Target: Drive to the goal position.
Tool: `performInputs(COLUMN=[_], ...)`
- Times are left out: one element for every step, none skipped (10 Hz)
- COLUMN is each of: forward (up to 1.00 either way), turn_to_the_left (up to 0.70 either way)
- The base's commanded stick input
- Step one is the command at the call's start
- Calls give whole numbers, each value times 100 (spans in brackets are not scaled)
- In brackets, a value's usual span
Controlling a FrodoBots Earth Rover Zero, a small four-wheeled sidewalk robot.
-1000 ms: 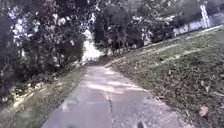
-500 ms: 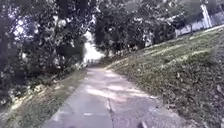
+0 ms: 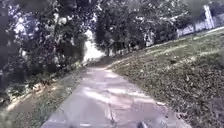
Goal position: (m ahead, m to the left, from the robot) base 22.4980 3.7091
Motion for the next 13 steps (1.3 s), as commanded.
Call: performInputs(forward=[50,50,50,50,50,50,50,50,50,50,50,50,50], turn_to_the_left=[0,0,0,0,0,0,0,0,0,0,0,0,0])
